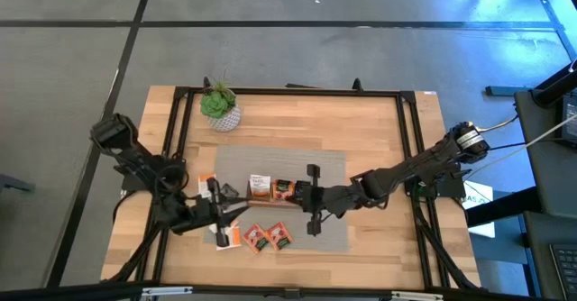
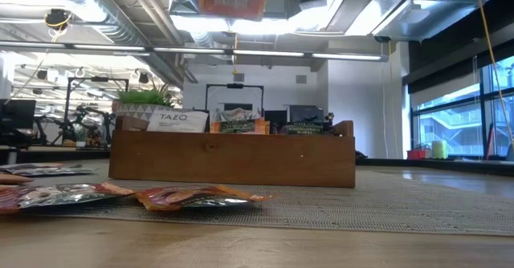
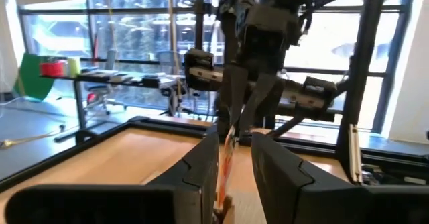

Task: Pick & Place Tea
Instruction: Put the orange tea bag into the middle section of the wooden organizer

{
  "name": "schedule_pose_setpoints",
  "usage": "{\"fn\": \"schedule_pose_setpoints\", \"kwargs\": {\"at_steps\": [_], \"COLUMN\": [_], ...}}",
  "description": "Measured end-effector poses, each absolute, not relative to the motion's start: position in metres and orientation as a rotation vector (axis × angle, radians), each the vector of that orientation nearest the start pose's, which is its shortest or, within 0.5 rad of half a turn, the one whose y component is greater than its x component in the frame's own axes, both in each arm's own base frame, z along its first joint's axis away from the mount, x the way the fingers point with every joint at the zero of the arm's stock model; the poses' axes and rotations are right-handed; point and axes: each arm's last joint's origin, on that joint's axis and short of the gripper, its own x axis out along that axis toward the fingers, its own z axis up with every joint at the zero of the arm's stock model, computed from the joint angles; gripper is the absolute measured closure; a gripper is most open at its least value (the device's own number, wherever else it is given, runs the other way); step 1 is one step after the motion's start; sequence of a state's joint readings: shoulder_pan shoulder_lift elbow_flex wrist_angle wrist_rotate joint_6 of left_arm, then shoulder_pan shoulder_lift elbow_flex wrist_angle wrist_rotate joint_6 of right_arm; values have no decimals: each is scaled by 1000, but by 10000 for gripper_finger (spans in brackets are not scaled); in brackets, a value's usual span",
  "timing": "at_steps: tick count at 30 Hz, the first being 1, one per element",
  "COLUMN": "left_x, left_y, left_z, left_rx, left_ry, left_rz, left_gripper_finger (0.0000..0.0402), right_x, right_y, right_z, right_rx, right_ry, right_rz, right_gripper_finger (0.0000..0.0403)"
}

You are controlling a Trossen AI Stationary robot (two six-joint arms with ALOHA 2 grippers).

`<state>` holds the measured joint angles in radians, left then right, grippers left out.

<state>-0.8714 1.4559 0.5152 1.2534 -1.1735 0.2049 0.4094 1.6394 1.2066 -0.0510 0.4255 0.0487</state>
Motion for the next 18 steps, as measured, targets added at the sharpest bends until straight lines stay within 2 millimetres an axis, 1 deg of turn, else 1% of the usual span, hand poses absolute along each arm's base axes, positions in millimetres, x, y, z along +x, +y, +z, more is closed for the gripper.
{"fn": "schedule_pose_setpoints", "kwargs": {"at_steps": [2,5,8,11,18], "left_x": [182,180,180,180,180], "left_y": [-182,-184,-184,-183,-184], "left_z": [229,229,229,229,229], "left_rx": [-75,-77,-77,-77,-77], "left_ry": [-127,-123,-123,-123,-122], "left_rz": [328,331,330,331,331], "left_gripper_finger": [317,317,318,317,318], "right_x": [348,358,368,374,378], "right_y": [132,126,121,118,118], "right_z": [265,246,228,211,187], "right_rx": [-151,-154,-171,-195,-157], "right_ry": [480,537,572,618,689], "right_rz": [-46,-77,-117,-156,-190], "right_gripper_finger": [399,399,399,399,398]}}
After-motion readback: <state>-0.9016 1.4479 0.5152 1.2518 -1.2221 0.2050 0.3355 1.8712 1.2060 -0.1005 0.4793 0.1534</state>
